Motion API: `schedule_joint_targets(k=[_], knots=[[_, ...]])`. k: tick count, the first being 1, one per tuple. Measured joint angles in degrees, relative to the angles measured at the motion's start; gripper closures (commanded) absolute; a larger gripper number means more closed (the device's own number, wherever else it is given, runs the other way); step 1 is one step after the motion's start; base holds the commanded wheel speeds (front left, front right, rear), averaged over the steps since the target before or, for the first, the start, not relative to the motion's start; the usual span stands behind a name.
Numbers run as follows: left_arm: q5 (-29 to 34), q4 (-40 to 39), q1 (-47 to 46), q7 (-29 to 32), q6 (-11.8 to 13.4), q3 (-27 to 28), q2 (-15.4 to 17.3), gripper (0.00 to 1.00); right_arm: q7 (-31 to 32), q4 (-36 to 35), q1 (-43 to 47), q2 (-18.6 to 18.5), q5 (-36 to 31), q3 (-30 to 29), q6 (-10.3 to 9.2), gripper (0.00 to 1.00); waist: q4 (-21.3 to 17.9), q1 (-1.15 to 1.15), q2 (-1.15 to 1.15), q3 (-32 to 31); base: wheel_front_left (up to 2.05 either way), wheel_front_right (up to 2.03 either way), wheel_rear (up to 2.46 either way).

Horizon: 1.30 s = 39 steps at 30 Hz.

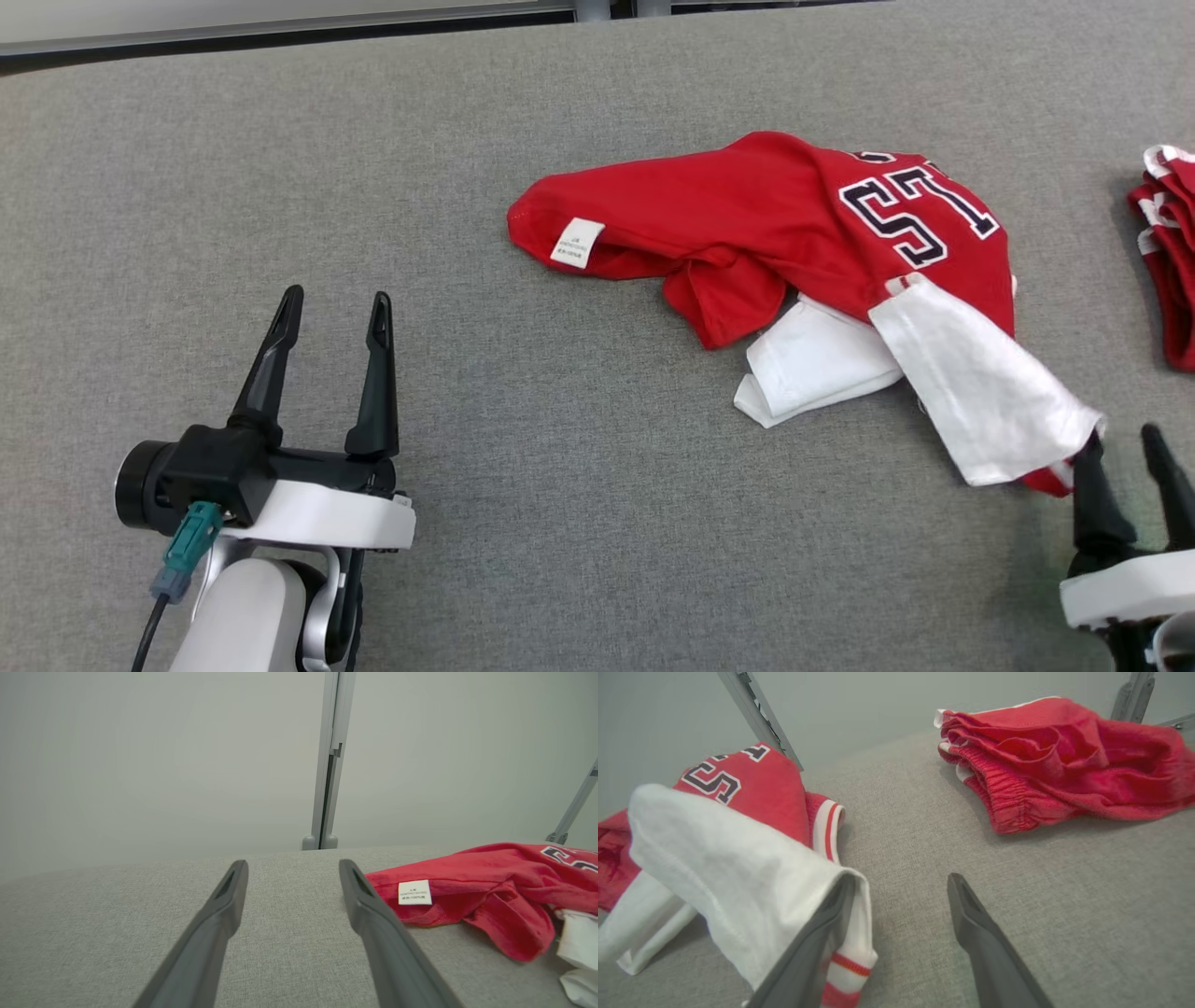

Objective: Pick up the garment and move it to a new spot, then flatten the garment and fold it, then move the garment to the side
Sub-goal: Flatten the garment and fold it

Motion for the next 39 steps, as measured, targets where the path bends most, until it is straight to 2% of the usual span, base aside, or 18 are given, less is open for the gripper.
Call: schedule_joint_targets(k=[4, 11, 16, 24, 39], knots=[[0.0, -0.2, 0.5, 0.1, 0.5, 0.1, 0.2, 0.00, -1.2, -4.5, -0.7, -1.7, -0.3, -0.6, 0.00, 0.00, -0.3, 0.00, 0.00, -0.7, 0.00, 0.00, 0.00], [-0.6, -0.3, 2.1, 0.4, 1.1, 0.4, 0.6, 0.00, 0.2, -16.0, -0.5, -2.4, -4.5, -0.9, 0.00, 0.00, -0.5, 0.00, 0.00, -3.0, 0.00, 0.00, 0.00], [-1.0, 0.2, 3.4, 0.4, 1.1, 0.5, 1.0, 0.00, 2.7, -21.6, 0.4, -2.4, -7.6, 3.1, 0.00, 0.00, -0.4, 0.00, 0.00, -5.2, 0.00, 0.00, 0.00], [-1.0, 0.3, 5.8, 1.0, 1.4, -0.2, 1.4, 0.00, 5.2, -23.0, 3.2, -0.6, -9.5, 7.1, 0.00, 0.00, 0.0, 0.00, 0.00, -7.7, 0.00, 0.00, 0.00], [-1.0, -0.5, 6.1, 1.7, 1.9, -1.1, 2.0, 0.00, 5.2, -22.7, 3.8, -0.8, -9.5, 7.4, 0.00, 0.00, 0.6, 0.00, 0.00, -6.9, 0.00, 0.00, 0.00]])
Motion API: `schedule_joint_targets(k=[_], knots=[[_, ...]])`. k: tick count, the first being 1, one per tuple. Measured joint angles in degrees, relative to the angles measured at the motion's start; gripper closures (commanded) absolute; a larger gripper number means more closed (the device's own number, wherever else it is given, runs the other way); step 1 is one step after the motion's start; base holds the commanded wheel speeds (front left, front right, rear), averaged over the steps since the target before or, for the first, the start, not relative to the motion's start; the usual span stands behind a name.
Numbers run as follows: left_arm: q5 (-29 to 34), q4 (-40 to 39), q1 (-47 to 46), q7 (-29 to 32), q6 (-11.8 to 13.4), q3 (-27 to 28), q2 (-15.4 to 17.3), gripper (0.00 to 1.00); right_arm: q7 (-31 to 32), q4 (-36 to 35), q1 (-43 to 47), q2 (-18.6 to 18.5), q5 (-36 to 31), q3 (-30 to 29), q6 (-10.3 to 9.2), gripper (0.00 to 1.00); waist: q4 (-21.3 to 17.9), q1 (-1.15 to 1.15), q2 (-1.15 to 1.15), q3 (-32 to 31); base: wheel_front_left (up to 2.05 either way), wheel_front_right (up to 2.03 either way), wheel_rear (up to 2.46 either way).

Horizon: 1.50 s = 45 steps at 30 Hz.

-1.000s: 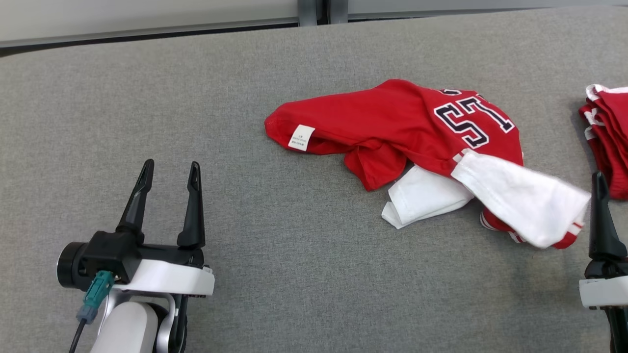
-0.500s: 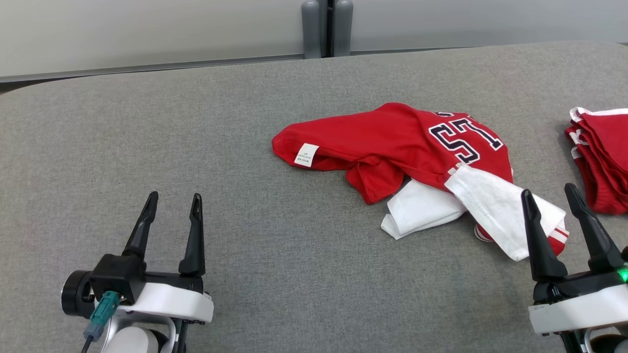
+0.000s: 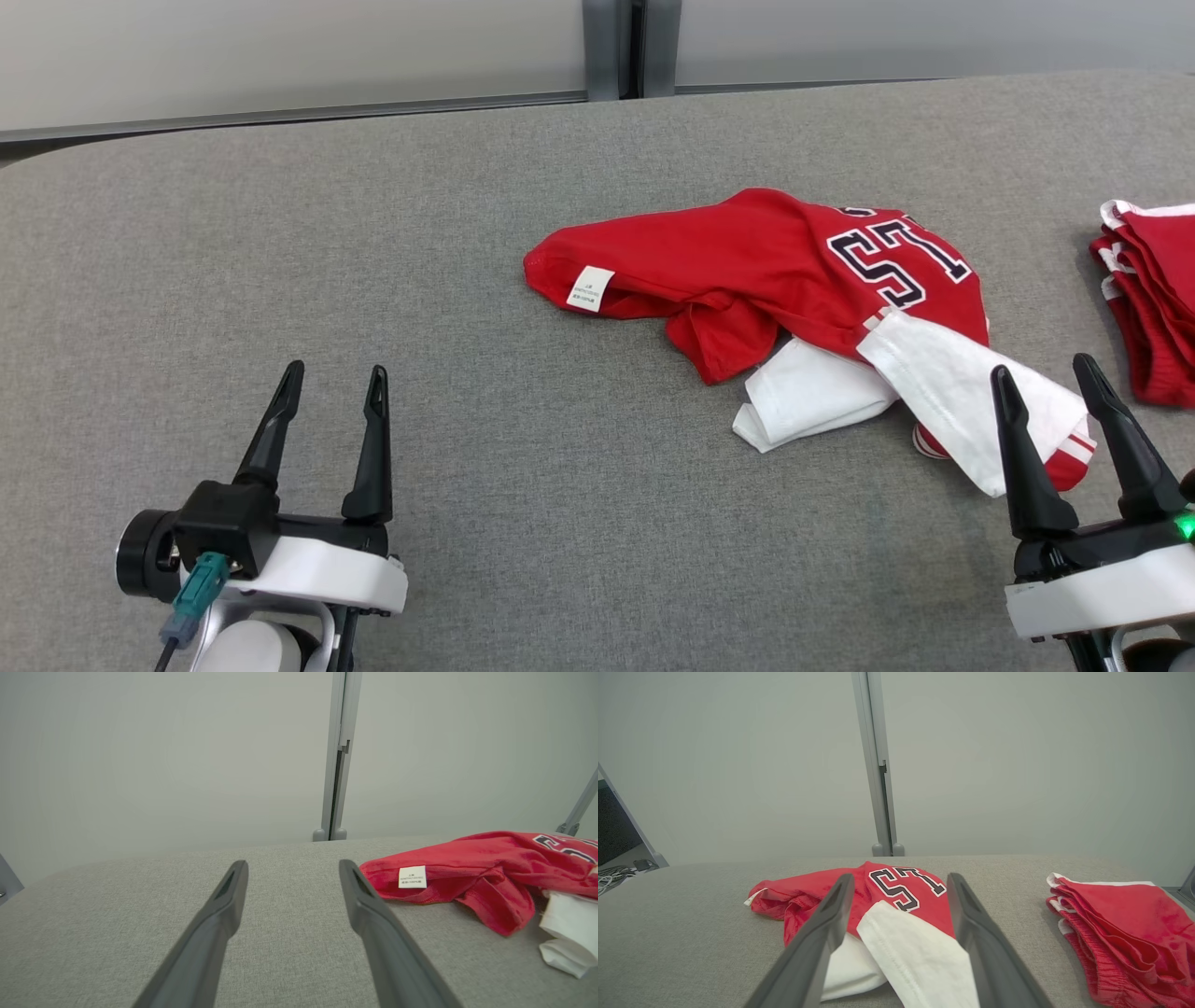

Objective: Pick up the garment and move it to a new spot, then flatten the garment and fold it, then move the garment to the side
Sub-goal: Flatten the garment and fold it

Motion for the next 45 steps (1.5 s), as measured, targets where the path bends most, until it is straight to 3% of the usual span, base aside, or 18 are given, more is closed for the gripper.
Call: schedule_joint_targets(k=[5, 12, 19, 26, 27, 29, 30, 45], knots=[[0.0, 0.2, -1.8, 0.7, -0.6, -1.3, 0.2, 0.00, 0.0, -0.1, -0.5, 0.0, 0.0, 0.1, 0.00, 0.00, 0.1, 0.00, 0.00, 0.9, 0.00, 0.00, 0.00], [-0.5, 4.4, -12.8, 3.6, -4.5, -5.6, -2.5, 0.00, -0.1, -0.5, -2.6, 0.4, 0.2, 0.7, 0.00, 0.00, -0.8, 0.00, 0.00, 4.6, 0.00, 0.00, 0.00], [-2.8, 18.6, -25.9, 8.4, -7.1, -6.9, -4.6, 0.00, -0.9, 0.9, -4.8, 0.8, 0.7, 2.6, 0.00, 0.00, -4.1, 0.00, 0.00, 8.8, 0.00, 0.00, 0.00], [-6.4, 34.4, -32.1, 10.6, -7.8, -4.8, -4.9, 0.00, -2.7, 3.8, -6.5, 0.9, 1.6, 4.6, 0.00, 0.00, -8.0, 0.00, 0.00, 11.4, 0.00, 0.00, 0.00], [-6.8, 35.6, -32.8, 10.3, -8.0, -4.6, -5.0, 0.15, -2.8, 4.2, -6.5, 0.8, 1.7, 4.7, 0.00, 0.00, -8.3, 0.00, 0.00, 11.7, 0.00, 0.00, 0.00], [-7.5, 37.8, -34.4, 9.7, -8.6, -4.2, -5.1, 0.92, -3.4, 4.8, -6.6, 0.8, 2.0, 4.7, 0.00, 0.00, -8.8, 0.00, 0.00, 12.1, 0.00, 0.00, 0.00], [-7.7, 38.8, -35.0, 9.0, -8.9, -4.2, -5.1, 1.00, -3.5, 5.2, -6.6, 0.8, 2.1, 4.7, 0.00, 0.00, -9.0, 0.00, 0.00, 12.2, 0.00, 0.00, 0.00], [-7.9, 43.8, -35.9, 1.5, -9.8, -4.3, -4.2, 1.00, -3.6, 9.6, -0.1, 3.3, 4.4, 6.5, 0.00, 0.00, -10.2, 0.00, 0.00, 12.0, 0.00, 0.00, 0.00]])
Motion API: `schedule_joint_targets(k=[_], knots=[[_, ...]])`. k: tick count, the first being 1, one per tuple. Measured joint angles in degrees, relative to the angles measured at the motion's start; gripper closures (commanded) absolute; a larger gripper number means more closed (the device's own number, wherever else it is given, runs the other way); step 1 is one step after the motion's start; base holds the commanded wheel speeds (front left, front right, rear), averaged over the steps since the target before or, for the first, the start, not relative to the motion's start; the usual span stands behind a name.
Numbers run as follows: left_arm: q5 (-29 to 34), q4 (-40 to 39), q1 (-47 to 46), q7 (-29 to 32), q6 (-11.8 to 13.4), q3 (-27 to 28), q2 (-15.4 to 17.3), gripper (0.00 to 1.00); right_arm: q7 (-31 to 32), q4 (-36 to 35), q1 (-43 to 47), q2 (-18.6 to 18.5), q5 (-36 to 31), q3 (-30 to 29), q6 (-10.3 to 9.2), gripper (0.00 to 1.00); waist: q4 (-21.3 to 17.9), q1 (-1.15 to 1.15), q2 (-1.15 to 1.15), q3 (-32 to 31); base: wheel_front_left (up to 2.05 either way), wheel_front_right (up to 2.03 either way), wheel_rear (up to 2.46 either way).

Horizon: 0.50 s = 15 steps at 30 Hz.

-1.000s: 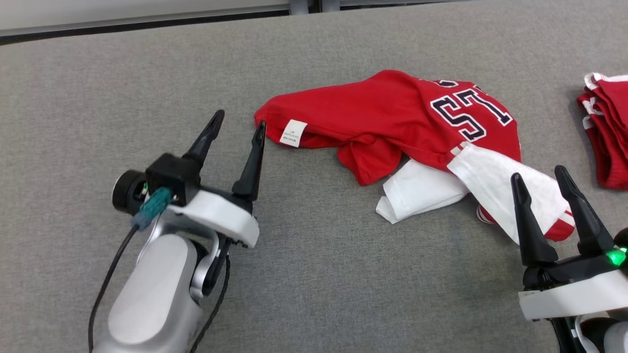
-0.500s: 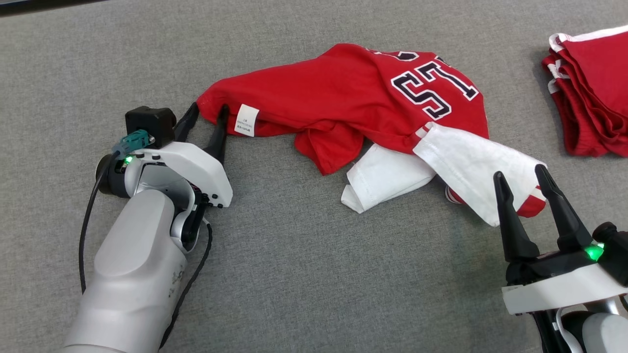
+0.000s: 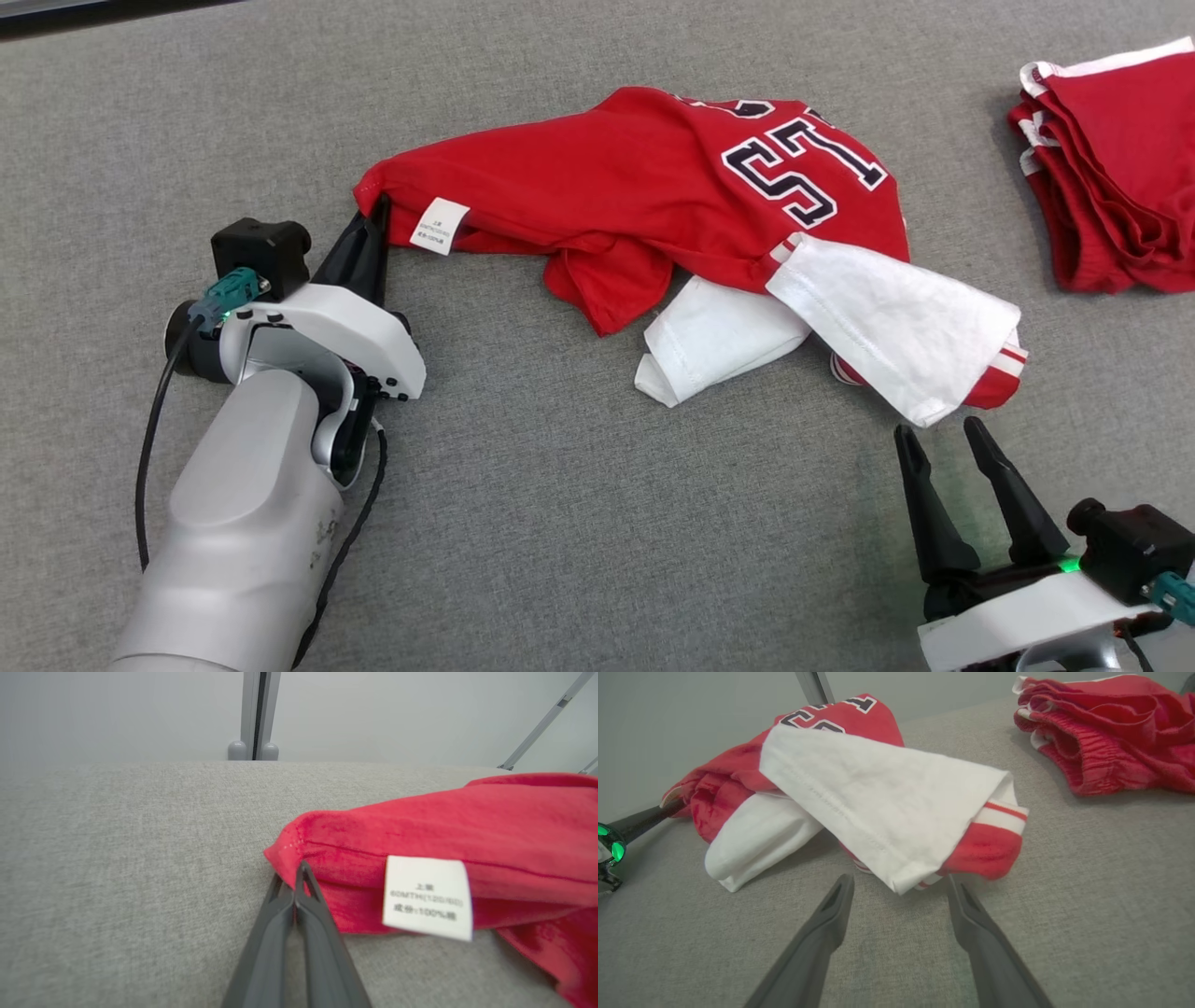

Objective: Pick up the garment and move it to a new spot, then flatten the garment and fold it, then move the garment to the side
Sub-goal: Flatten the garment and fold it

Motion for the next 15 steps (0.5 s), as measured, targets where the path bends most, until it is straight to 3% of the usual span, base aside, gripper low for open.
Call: schedule_joint_targets(k=[6, 7, 8, 15], knots=[[-0.1, 0.2, -0.2, -0.8, 0.2, -0.9, -0.5, 1.00, -0.8, 4.7, -3.6, -0.6, 1.7, 0.9, 0.00, 0.00, 1.0, 0.00, 0.00, 0.2, 0.00, 0.00, 0.00], [-0.1, 0.2, -0.3, -0.8, 0.2, -1.0, -0.6, 1.00, -1.0, 5.2, -4.2, -0.8, 1.9, 1.2, 0.00, 0.07, 1.2, 0.00, 0.00, 0.3, 0.00, 0.00, 0.00], [0.1, 0.1, -0.5, -1.4, 0.4, -1.4, -0.7, 1.00, -1.6, 5.6, -4.8, -1.1, 2.3, 1.5, 0.00, 1.00, 1.7, 0.00, 0.00, 0.4, 0.00, 0.00, 0.00], [0.6, -3.8, 1.3, -2.8, 2.0, -0.6, 0.3, 1.00, -3.2, 1.9, -4.5, -1.7, 1.8, 0.1, 0.00, 1.00, 1.6, 0.00, 0.00, 0.1, 0.00, 0.00, 0.00]])
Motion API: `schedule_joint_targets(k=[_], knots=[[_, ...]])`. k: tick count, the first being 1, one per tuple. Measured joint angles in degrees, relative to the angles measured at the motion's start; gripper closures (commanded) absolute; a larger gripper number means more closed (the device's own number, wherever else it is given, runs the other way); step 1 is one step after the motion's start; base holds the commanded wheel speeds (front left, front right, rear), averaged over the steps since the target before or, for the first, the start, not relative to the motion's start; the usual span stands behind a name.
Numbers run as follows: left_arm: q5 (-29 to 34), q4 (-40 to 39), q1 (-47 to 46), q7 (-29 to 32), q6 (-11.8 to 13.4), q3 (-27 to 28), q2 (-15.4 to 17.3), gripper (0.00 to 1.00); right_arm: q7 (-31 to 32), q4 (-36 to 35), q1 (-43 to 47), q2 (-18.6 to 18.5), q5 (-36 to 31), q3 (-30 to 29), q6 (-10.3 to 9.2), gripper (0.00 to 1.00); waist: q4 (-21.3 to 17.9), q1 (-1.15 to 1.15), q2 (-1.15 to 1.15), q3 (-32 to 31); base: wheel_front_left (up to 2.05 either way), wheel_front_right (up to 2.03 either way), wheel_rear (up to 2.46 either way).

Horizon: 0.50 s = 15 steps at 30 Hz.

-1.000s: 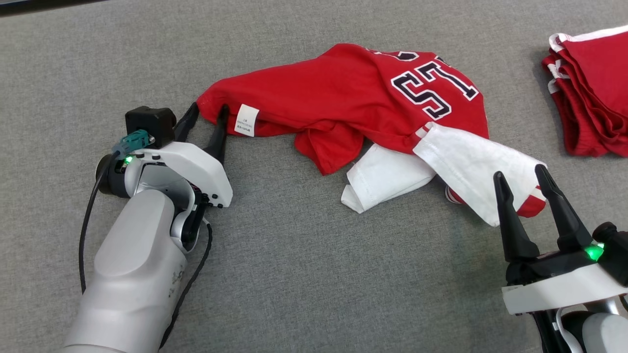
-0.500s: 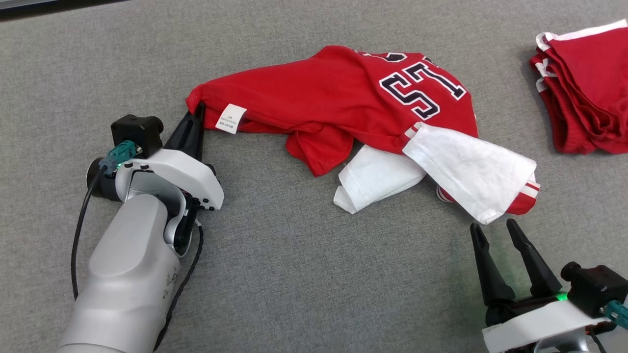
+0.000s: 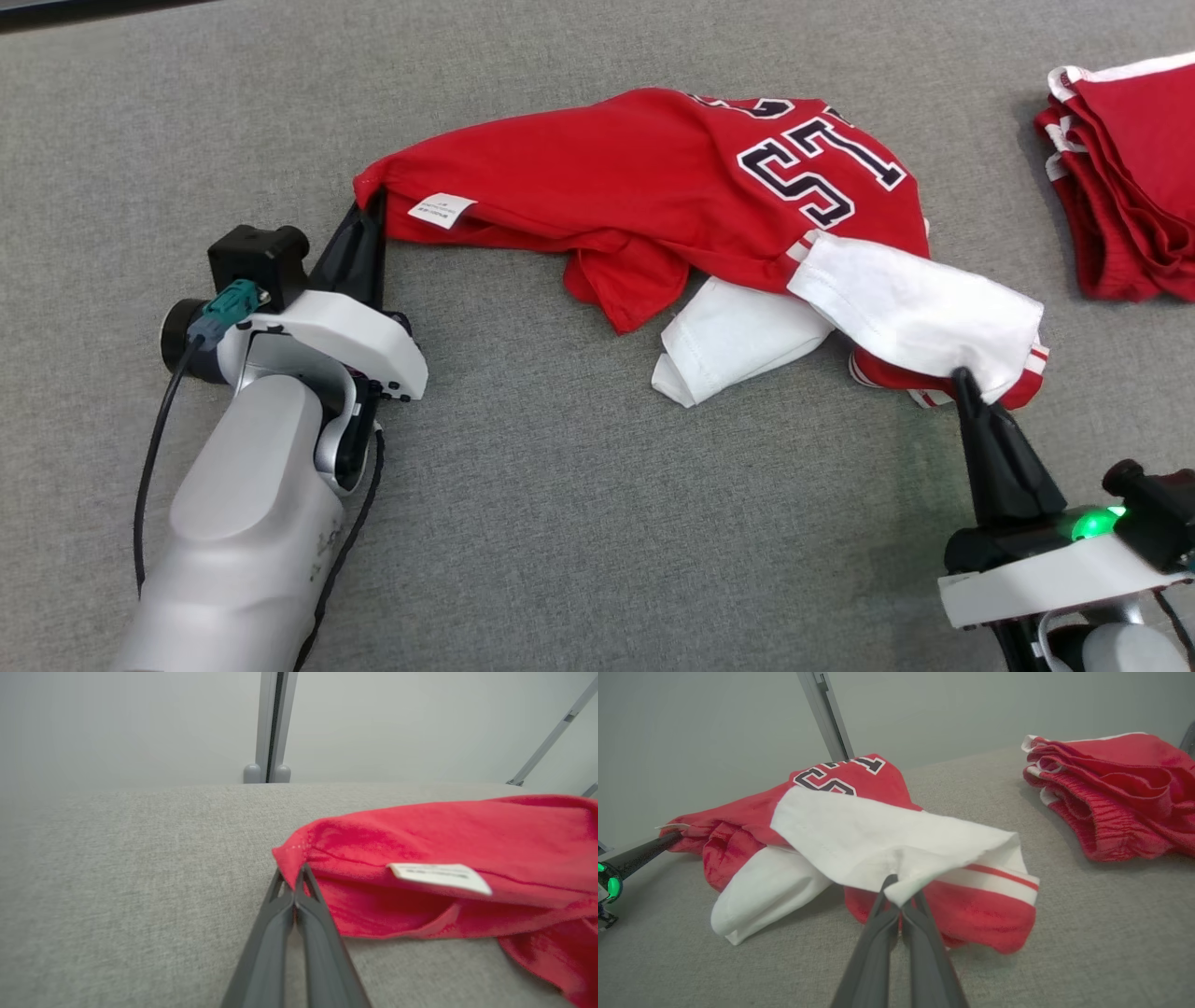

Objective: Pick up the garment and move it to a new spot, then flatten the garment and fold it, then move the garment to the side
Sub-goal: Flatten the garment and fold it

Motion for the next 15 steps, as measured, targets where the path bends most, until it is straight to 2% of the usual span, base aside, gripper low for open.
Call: schedule_joint_targets(k=[5, 10, 11, 15], knots=[[0.9, -7.1, 2.8, -0.2, 1.5, 1.5, 1.3, 1.00, -0.9, -4.1, -0.8, -1.2, -1.7, -1.7, 0.00, 1.00, -0.4, 0.00, 0.00, -0.9, 0.00, 0.00, 0.00], [2.8, -21.1, 6.3, -0.3, 2.8, 3.4, 2.6, 1.00, -0.8, -8.8, -4.8, -3.4, -4.0, -5.7, 0.00, 1.00, -0.2, 0.00, 0.00, -2.8, 0.00, 0.00, 0.00], [3.4, -25.6, 8.0, -0.3, 3.1, 3.6, 3.1, 1.00, -0.4, -10.2, -6.3, -4.4, -4.5, -7.4, 0.00, 1.00, 0.3, 0.00, 0.00, -3.8, 0.00, 0.00, 0.00], [4.5, -35.1, 9.7, 0.5, 4.3, 3.9, 5.1, 1.00, 0.2, -13.4, -10.0, -6.9, -5.1, -10.7, 0.00, 1.00, 1.6, 0.00, 0.00, -5.9, 0.00, 0.00, 0.00]])
